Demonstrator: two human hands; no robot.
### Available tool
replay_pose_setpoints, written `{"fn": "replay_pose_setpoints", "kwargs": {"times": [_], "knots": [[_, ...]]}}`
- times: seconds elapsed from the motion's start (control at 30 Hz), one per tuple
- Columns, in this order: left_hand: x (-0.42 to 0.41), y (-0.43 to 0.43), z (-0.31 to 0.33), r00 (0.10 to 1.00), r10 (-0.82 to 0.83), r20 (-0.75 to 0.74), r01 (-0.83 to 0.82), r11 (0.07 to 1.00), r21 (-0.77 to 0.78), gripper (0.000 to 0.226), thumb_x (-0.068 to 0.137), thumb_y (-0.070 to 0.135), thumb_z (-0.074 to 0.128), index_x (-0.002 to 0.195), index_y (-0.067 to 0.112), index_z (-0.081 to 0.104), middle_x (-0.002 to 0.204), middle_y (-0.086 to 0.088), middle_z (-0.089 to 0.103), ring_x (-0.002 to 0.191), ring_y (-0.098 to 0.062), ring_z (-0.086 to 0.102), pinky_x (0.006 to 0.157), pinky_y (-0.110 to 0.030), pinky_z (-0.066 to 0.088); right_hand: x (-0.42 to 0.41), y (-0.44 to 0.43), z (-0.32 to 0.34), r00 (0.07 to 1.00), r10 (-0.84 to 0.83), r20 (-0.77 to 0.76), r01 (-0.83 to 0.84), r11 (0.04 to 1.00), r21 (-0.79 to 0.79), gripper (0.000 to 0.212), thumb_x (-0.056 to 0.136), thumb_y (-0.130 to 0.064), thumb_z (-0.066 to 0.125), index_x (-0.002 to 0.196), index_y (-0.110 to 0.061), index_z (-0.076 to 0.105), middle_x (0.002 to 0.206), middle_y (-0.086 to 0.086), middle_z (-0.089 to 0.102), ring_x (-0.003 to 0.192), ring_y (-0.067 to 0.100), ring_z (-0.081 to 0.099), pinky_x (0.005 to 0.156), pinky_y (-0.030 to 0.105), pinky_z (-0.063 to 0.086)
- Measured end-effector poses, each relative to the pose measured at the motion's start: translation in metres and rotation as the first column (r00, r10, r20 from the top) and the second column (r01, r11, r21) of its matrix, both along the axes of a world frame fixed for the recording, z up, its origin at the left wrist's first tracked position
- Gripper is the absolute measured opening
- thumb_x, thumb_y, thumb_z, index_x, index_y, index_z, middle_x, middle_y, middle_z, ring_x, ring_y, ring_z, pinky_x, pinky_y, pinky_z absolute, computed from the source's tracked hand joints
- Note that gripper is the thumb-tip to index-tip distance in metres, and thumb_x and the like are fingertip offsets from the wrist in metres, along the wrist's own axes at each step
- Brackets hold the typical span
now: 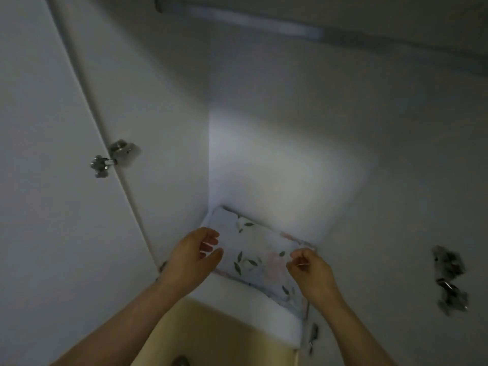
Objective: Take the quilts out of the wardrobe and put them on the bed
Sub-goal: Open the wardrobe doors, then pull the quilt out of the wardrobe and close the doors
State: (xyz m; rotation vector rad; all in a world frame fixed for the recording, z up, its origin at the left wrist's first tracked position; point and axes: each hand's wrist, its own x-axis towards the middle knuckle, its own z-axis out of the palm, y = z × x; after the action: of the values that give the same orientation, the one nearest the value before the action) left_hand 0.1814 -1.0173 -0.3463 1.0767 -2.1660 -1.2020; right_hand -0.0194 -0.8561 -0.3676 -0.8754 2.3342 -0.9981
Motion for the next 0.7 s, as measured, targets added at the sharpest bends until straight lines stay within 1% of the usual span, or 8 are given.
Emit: {"fn": "replay_pose_setpoints", "kwargs": {"times": [0.1, 0.13, 0.27, 0.33, 0.43, 0.5, 0.57, 0.7], "knots": [[-0.025, -0.022, -0.040, 0.996, -0.060, 0.067, 0.058, 0.998, 0.031, 0.023, 0.081, 0.017, 0.066, 0.102, 0.021, 0.059, 0.094, 0.002, 0.064, 0.085, -0.012, 0.062, 0.079, -0.028, 0.053, -0.017, -0.012, -0.034, 0.999, -0.043, 0.026, 0.041, 0.998, 0.048, 0.014, 0.086, -0.015, 0.065, 0.096, -0.017, 0.055, 0.097, 0.005, 0.061, 0.090, 0.019, 0.058, 0.080, 0.019, 0.040], [-0.032, -0.029, -0.052, 0.994, -0.075, 0.086, 0.072, 0.997, 0.034, 0.023, 0.081, 0.018, 0.066, 0.102, 0.022, 0.058, 0.094, 0.003, 0.064, 0.084, -0.012, 0.062, 0.079, -0.029, 0.053, -0.020, -0.016, -0.042, 0.999, -0.047, 0.019, 0.046, 0.997, 0.065, 0.017, 0.086, -0.017, 0.065, 0.100, -0.018, 0.055, 0.100, 0.004, 0.060, 0.092, 0.018, 0.057, 0.082, 0.022, 0.041], [-0.066, -0.066, -0.112, 0.961, -0.174, 0.213, 0.174, 0.985, 0.020, 0.026, 0.081, 0.025, 0.066, 0.106, 0.022, 0.057, 0.095, 0.005, 0.061, 0.082, -0.008, 0.060, 0.076, -0.024, 0.050, -0.036, -0.036, -0.093, 0.997, -0.078, 0.013, 0.075, 0.986, 0.150, 0.033, 0.087, -0.025, 0.062, 0.117, -0.016, 0.053, 0.112, 0.002, 0.056, 0.102, 0.017, 0.054, 0.088, 0.028, 0.044], [-0.083, -0.083, -0.151, 0.937, -0.227, 0.266, 0.229, 0.973, 0.024, 0.029, 0.082, 0.025, 0.066, 0.108, 0.019, 0.057, 0.096, 0.004, 0.060, 0.083, -0.007, 0.059, 0.076, -0.023, 0.050, -0.043, -0.044, -0.127, 0.995, -0.094, 0.014, 0.090, 0.976, 0.197, 0.036, 0.088, -0.028, 0.060, 0.122, -0.018, 0.050, 0.117, 0.001, 0.054, 0.104, 0.015, 0.053, 0.088, 0.027, 0.043], [-0.103, -0.096, -0.201, 0.904, -0.279, 0.323, 0.286, 0.958, 0.027, 0.031, 0.081, 0.024, 0.066, 0.110, 0.018, 0.056, 0.098, 0.003, 0.059, 0.084, -0.008, 0.058, 0.074, -0.020, 0.048, -0.052, -0.053, -0.172, 0.994, -0.105, 0.032, 0.095, 0.967, 0.235, 0.040, 0.089, -0.026, 0.058, 0.126, -0.020, 0.046, 0.122, 0.002, 0.051, 0.095, 0.011, 0.048, 0.083, 0.021, 0.037], [-0.115, -0.102, -0.238, 0.881, -0.312, 0.357, 0.322, 0.946, 0.033, 0.032, 0.082, 0.026, 0.065, 0.111, 0.018, 0.055, 0.099, 0.003, 0.058, 0.086, -0.008, 0.057, 0.075, -0.020, 0.047, -0.062, -0.059, -0.211, 0.996, -0.079, 0.036, 0.066, 0.961, 0.269, 0.045, 0.089, -0.027, 0.058, 0.131, -0.019, 0.042, 0.130, 0.002, 0.047, 0.104, 0.011, 0.048, 0.088, 0.020, 0.036], [-0.127, -0.107, -0.268, 0.865, -0.328, 0.381, 0.336, 0.941, 0.048, 0.033, 0.082, 0.027, 0.065, 0.113, 0.018, 0.054, 0.101, 0.003, 0.057, 0.087, -0.008, 0.056, 0.078, -0.021, 0.049, -0.075, -0.065, -0.241, 0.998, -0.053, 0.030, 0.042, 0.951, 0.306, 0.047, 0.089, -0.029, 0.059, 0.131, -0.019, 0.040, 0.136, 0.002, 0.043, 0.121, 0.016, 0.045, 0.097, 0.024, 0.037], [-0.150, -0.114, -0.338, 0.843, -0.332, 0.422, 0.340, 0.939, 0.059, 0.037, 0.083, 0.027, 0.064, 0.116, 0.016, 0.053, 0.107, 0.000, 0.057, 0.091, -0.011, 0.056, 0.081, -0.024, 0.048, -0.103, -0.079, -0.306, 1.000, 0.012, -0.016, -0.005, 0.927, 0.376, 0.054, 0.089, -0.033, 0.057, 0.136, -0.017, 0.036, 0.138, 0.005, 0.041, 0.127, 0.020, 0.040, 0.101, 0.027, 0.034]]}}
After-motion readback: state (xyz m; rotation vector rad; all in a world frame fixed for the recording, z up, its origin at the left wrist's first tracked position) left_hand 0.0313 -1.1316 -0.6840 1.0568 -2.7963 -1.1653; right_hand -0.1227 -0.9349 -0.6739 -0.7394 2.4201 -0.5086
